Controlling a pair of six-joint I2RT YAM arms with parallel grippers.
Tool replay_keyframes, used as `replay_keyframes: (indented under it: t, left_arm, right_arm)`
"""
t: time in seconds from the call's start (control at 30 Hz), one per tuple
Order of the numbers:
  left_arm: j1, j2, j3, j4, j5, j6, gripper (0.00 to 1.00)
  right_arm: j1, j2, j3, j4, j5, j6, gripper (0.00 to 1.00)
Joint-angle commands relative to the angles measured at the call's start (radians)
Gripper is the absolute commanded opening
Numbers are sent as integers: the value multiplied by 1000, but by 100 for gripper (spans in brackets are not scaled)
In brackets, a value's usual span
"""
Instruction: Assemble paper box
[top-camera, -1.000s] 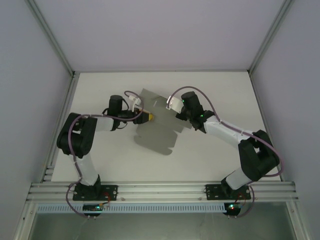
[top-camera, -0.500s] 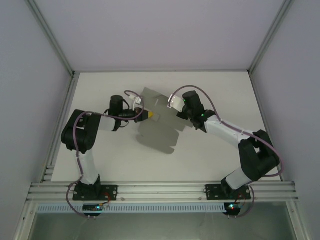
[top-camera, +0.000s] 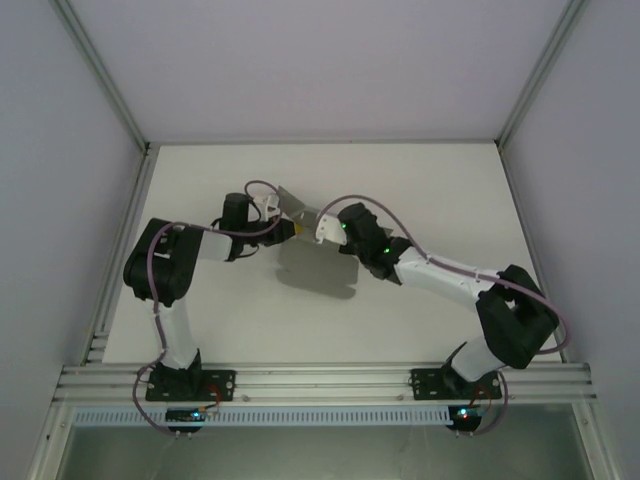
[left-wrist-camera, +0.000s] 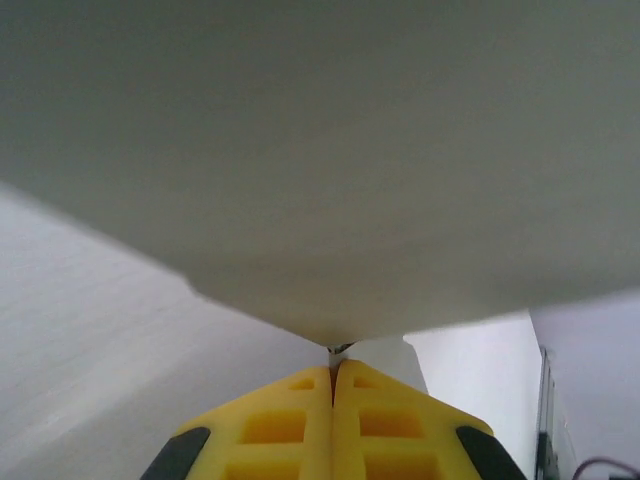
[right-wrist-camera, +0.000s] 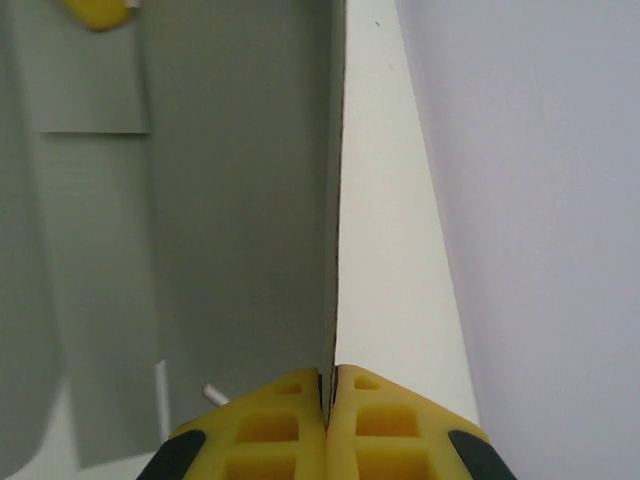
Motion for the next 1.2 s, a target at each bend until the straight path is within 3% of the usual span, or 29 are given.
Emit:
replay_keyframes:
  t: [0.0,0.23,0.53,0.8,0.97,1.17]
  left_arm:
    - [-12,18,52,5,-29,-130,0]
    - [-12,66,58,23,-6,-175,1]
    - [6,46,29,-28,-31,-175,15]
    - [55,-148,-34,-278,-144,91,60]
    - [61,-266,-14,-443,-236,292,100]
    - [68,-257,163,-637,-298,626,100]
  right_arm:
    - [69,7,-22,-1,48,-65,0]
    - [116,83,-52,31,151,-46,0]
    - [89,151,-40,109,203,-102,0]
    - [-16,129,-16,144,163,-250,0]
    - [-38,133,-32,260,128,-341,0]
    - [-60,122,-66,353,29,-420,0]
